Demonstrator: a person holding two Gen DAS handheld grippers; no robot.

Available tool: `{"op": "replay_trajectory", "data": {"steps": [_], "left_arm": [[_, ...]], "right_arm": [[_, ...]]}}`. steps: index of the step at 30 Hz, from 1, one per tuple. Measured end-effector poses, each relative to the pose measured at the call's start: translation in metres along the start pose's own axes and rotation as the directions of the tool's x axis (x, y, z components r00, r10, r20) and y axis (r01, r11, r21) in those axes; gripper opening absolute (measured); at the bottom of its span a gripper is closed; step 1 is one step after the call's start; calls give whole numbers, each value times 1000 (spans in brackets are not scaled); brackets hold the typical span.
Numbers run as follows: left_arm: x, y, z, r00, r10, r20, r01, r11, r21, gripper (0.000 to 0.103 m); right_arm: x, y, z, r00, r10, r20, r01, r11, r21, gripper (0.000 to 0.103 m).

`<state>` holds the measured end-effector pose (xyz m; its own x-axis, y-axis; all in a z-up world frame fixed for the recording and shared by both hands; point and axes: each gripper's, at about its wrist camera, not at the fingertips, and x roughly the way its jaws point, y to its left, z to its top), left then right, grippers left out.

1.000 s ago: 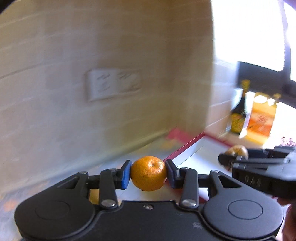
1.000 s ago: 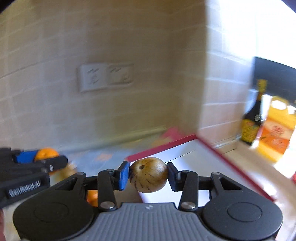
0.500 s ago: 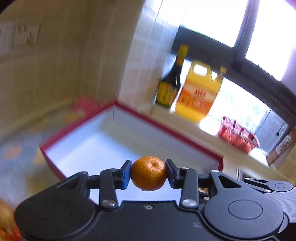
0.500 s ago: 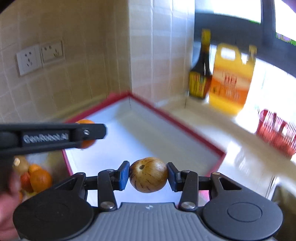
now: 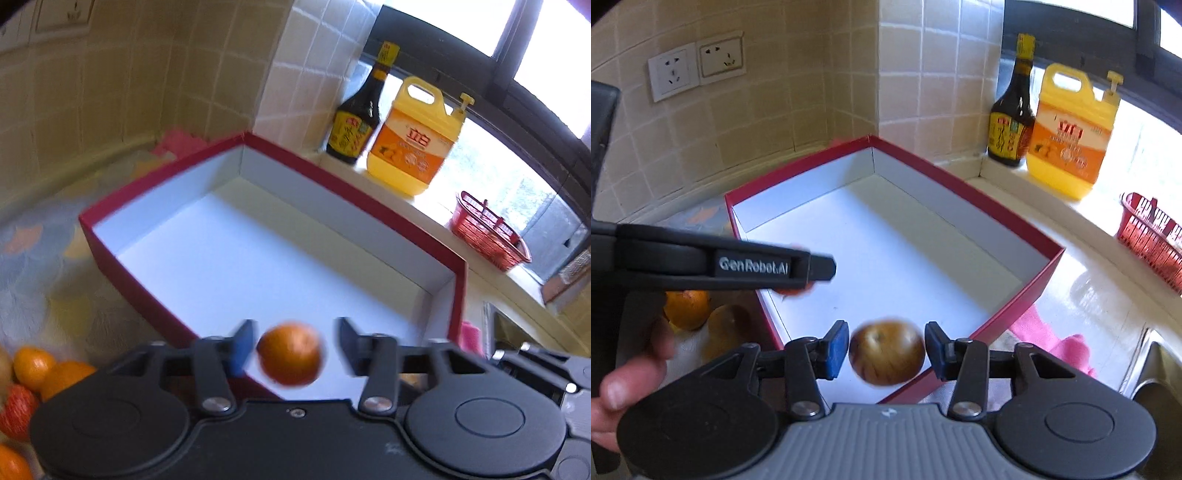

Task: Organize fruits
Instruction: 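Carry the mandarin and pear into the white box and open both tools, then return both tools to the fruit and approach a green apple and mandarin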

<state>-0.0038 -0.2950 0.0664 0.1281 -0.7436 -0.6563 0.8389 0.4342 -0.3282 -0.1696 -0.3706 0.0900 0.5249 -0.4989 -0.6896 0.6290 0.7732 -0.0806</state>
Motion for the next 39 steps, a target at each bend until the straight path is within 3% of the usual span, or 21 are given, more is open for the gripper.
{"op": "replay_trajectory", "data": {"steps": [2, 6, 11, 14, 21, 24, 26, 29, 33, 35, 39], "left_arm": [[-13, 4, -3, 1000, -20, 22, 20, 1000, -21, 73], [-58, 18, -7, 991, 17, 133, -10, 999, -53, 74], [-127, 47, -20, 950, 184, 253, -163, 982, -99, 76], [-169, 65, -28, 909, 294, 297, -258, 954, -153, 75], [-259, 95, -47, 769, 523, 367, -442, 850, -285, 75], [-277, 110, -59, 733, 580, 356, -477, 811, -340, 75], [-280, 122, -66, 721, 607, 334, -495, 789, -365, 75], [-266, 144, -72, 731, 628, 267, -509, 763, -398, 75], [-222, 173, -79, 796, 585, 154, -484, 769, -417, 75], [-202, 183, -85, 818, 563, 113, -475, 774, -420, 75], [-179, 189, -103, 835, 546, 70, -473, 776, -418, 75]], "right_arm": [[-10, -1, 0, 999, -24, 42, 25, 1000, -14, 61], [-19, -7, 5, 994, -46, 96, 45, 999, 7, 61], [-21, 4, 19, 989, -19, 146, 22, 999, -25, 61], [-28, 23, 32, 982, 34, 184, -22, 998, -63, 61], [-48, 81, 61, 942, 216, 258, -176, 970, -167, 61], [-49, 112, 63, 925, 300, 235, -249, 942, -224, 61], [-47, 130, 62, 915, 351, 201, -297, 920, -256, 60], [-39, 159, 52, 902, 413, 126, -360, 881, -307, 59], [-21, 189, 29, 889, 458, -9, -433, 832, -347, 58], [-12, 198, 18, 882, 467, -64, -457, 815, -357, 57], [-3, 210, 1, 872, 470, -137, -487, 802, -346, 57]]}}
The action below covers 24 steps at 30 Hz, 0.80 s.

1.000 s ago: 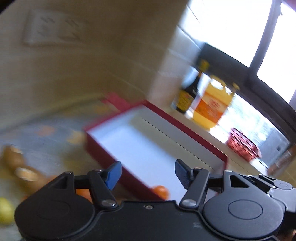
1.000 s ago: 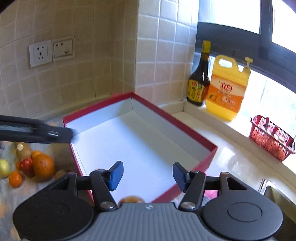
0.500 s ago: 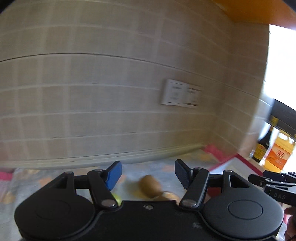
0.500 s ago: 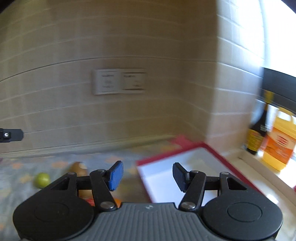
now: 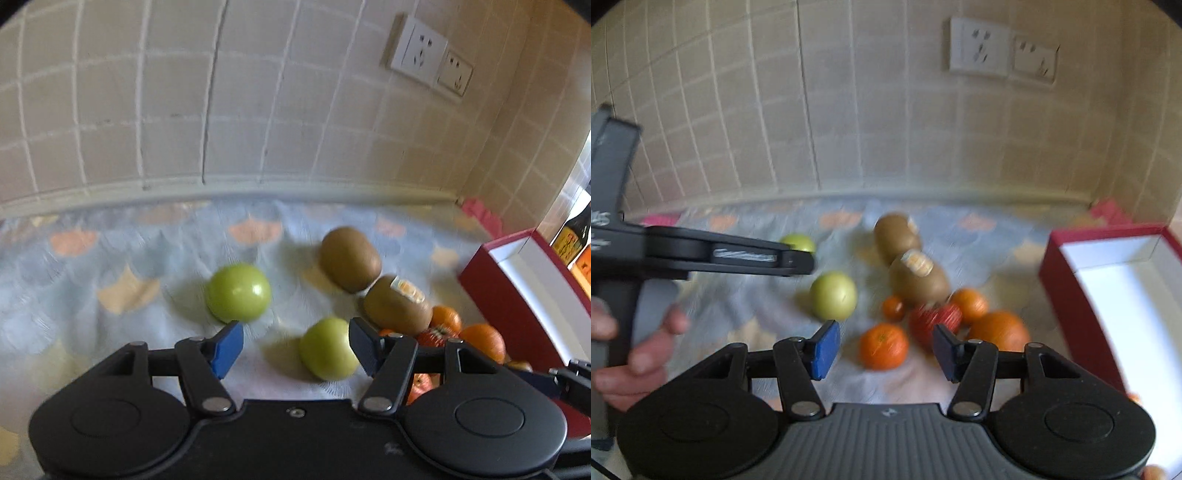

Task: Organize fruits
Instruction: 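Return both tools to the fruit and approach a green apple and mandarin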

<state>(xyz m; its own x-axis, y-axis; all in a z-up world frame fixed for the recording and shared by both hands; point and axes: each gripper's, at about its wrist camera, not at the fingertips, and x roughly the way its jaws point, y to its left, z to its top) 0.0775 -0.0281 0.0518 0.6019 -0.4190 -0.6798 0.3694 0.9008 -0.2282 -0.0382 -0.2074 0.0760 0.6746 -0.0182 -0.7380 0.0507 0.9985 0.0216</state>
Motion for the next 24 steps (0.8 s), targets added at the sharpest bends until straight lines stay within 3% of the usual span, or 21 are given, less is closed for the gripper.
{"op": "replay_trajectory", "data": {"steps": [14, 21, 24], "left_arm": [[14, 4, -8, 999, -15, -28, 15, 1000, -9, 76], [22, 12, -12, 990, -125, -59, 124, 992, -31, 77], [30, 7, -11, 988, -137, -77, 136, 991, -14, 77]], "right_arm": [[19, -3, -4, 999, -4, -51, 5, 1000, 30, 57], [24, -7, -3, 999, -7, -43, 10, 998, 62, 57], [28, -8, -2, 999, -10, -48, 14, 997, 73, 57]]}}
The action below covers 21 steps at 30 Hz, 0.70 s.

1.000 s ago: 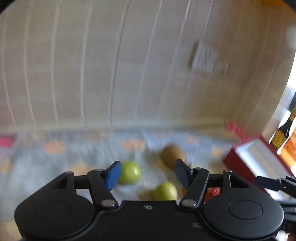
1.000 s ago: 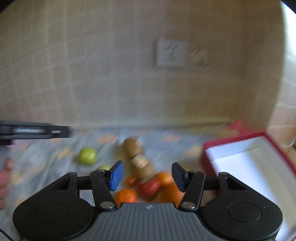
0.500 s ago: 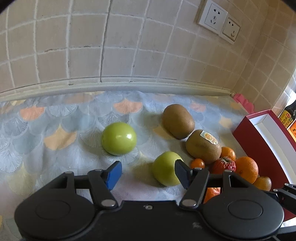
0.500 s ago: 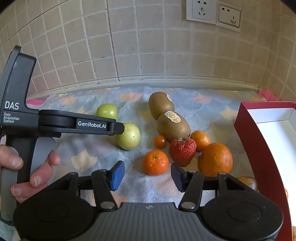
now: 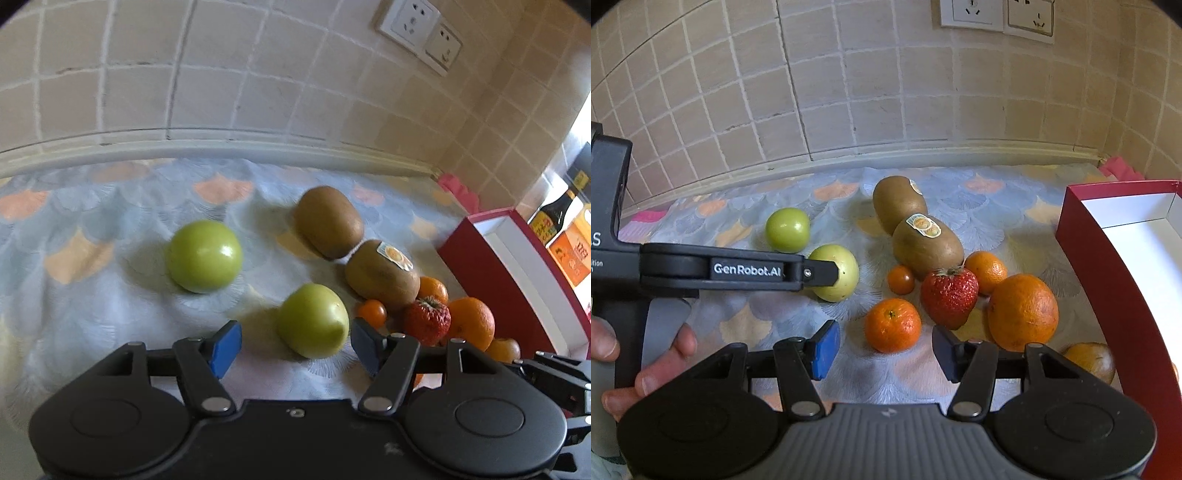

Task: Organize fruits
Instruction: 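Return both tools to the fruit and approach a green apple and mandarin, then grasp a green apple with the left tool while the right tool grasps a mandarin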

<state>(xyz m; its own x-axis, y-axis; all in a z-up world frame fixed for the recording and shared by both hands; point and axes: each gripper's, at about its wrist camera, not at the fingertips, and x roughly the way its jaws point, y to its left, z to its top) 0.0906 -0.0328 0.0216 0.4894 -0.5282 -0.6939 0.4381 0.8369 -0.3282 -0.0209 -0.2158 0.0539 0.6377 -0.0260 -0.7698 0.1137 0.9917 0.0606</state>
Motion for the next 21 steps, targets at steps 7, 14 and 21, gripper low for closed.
{"op": "replay_trajectory", "data": {"steps": [7, 14, 21], "left_arm": [[14, -7, 4, 1000, 17, 3, -17, 1000, 23, 78], [18, -7, 5, 1000, 20, 10, -21, 999, 26, 72], [15, -19, 2, 999, 33, 28, -35, 996, 86, 56]], "right_arm": [[16, 1, 2, 1000, -3, -25, 3, 1000, 7, 53], [32, -3, 3, 999, 0, -40, 1, 1000, 22, 47], [33, 3, 1, 1000, -14, -18, 13, 1000, -28, 41]]}}
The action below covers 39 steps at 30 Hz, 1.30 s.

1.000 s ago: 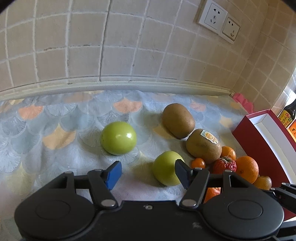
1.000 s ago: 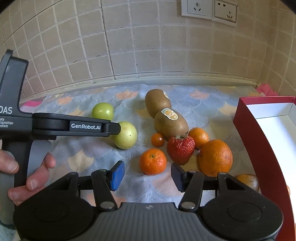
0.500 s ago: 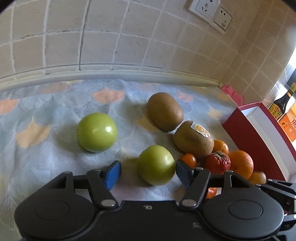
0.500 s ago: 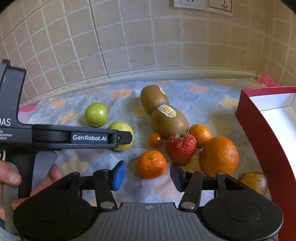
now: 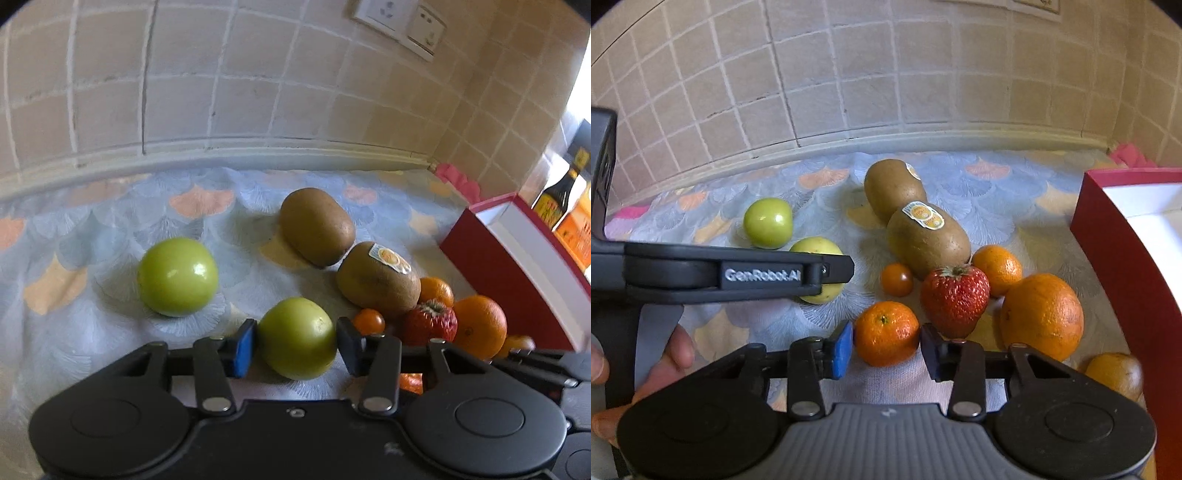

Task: Organize fruits
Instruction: 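Grasp a green apple with the left tool while the right tool grasps a mandarin, then carry the apple and mandarin into the box and open both tools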

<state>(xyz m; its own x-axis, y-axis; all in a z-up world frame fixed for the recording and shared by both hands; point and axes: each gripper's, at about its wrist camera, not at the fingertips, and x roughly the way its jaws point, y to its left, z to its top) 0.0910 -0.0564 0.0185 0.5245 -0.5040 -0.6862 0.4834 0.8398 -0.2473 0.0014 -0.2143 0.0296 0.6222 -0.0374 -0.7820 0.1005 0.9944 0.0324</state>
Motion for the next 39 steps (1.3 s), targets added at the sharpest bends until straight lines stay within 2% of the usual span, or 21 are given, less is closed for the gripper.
{"op": "replay_trajectory", "data": {"steps": [4, 10, 14, 17, 21, 25, 28, 30, 34, 39], "left_arm": [[-16, -8, 2, 999, 6, 39, -7, 1000, 13, 56], [-56, -32, 24, 989, -1, 151, -9, 998, 66, 56], [-80, -60, 42, 973, -38, 229, 7, 991, 132, 56], [-93, -86, 54, 953, -73, 295, 17, 982, 186, 56], [-101, -119, 74, 931, -168, 323, 94, 968, 232, 56], [-87, -160, 90, 919, -268, 289, 182, 939, 292, 56], [-64, -192, 92, 916, -336, 221, 256, 911, 324, 56], [-45, -212, 90, 915, -370, 160, 304, 894, 329, 56], [-4, -250, 76, 921, -388, 40, 351, 869, 350, 56], [41, -273, 57, 916, -385, -109, 399, 851, 342, 56]], "right_arm": [[-17, 0, 1, 999, 19, 38, -18, 1000, -15, 41], [-65, -8, 13, 984, -13, 175, 18, 999, -29, 41], [-105, -21, 20, 951, -86, 298, 99, 995, -29, 41], [-132, -35, 24, 923, -138, 360, 150, 989, -5, 41], [-164, -64, 26, 887, -207, 412, 199, 978, 64, 41], [-182, -107, 21, 855, -324, 405, 280, 946, 166, 41], [-188, -142, 10, 832, -418, 365, 351, 906, 237, 41], [-188, -165, 2, 826, -463, 321, 384, 880, 279, 41], [-181, -209, -17, 852, -476, 217, 371, 843, 390, 41], [-166, -239, -43, 889, -449, 91, 372, 824, 428, 41]]}}
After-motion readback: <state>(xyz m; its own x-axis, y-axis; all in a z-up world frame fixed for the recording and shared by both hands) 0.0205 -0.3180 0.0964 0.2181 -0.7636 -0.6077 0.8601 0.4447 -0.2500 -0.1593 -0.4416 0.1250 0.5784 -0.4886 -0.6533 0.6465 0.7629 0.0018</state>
